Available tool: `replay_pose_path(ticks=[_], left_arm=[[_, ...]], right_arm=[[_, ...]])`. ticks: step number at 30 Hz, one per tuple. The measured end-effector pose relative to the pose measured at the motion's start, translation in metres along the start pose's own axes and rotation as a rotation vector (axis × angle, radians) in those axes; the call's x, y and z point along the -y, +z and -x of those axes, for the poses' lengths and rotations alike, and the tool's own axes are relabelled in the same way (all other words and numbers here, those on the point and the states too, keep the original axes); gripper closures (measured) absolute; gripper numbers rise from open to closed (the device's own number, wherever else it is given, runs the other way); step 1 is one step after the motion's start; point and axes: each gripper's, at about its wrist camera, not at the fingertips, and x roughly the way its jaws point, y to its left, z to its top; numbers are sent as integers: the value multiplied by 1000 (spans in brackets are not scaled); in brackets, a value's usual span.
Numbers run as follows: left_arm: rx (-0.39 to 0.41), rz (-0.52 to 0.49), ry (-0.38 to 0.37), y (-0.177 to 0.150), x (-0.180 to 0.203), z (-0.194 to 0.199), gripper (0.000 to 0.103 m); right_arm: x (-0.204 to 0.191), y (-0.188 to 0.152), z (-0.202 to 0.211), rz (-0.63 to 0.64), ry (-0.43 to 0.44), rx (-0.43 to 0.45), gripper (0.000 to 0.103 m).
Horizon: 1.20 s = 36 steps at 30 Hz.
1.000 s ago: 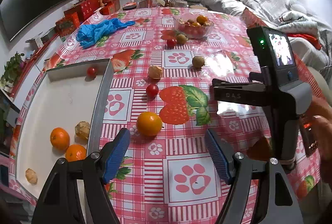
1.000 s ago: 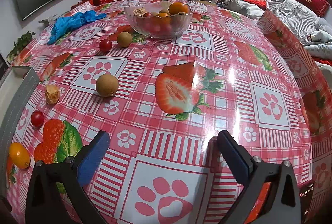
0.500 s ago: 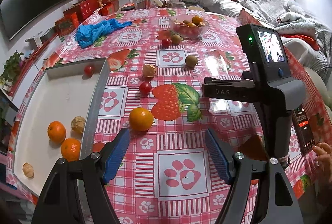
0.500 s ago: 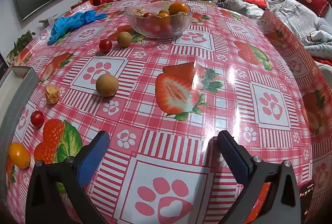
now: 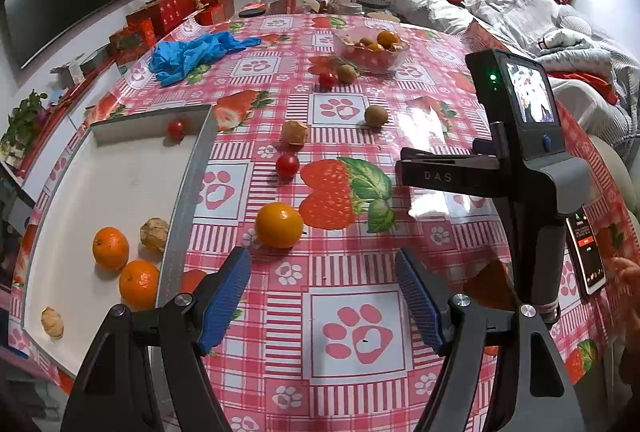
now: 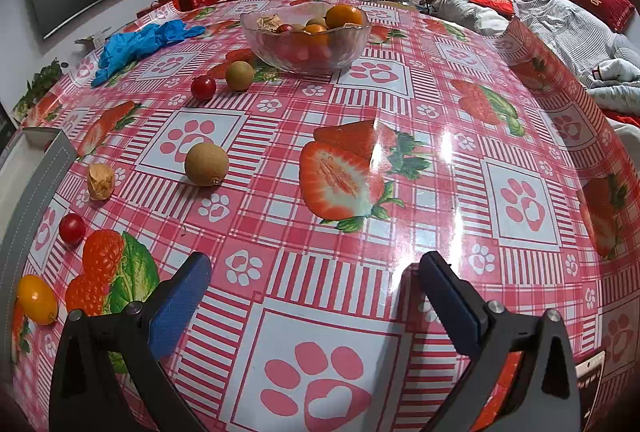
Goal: Organize fruits
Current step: 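Move the left tool toward an orange beside a cherry tomato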
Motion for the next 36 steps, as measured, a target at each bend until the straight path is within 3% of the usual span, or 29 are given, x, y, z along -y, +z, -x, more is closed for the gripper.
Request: replay_pose_path(ticks=[22,31,36], left_arm=[[-11,56,79,-1,-38,0,27],[-50,-18,85,9,-17,-23,27],[-76,-12,98,16,-10,-40,28]], right_arm=[[0,0,0,0,0,0,0],[0,1,0,0,1,1,0],[0,0,0,0,1,1,0]])
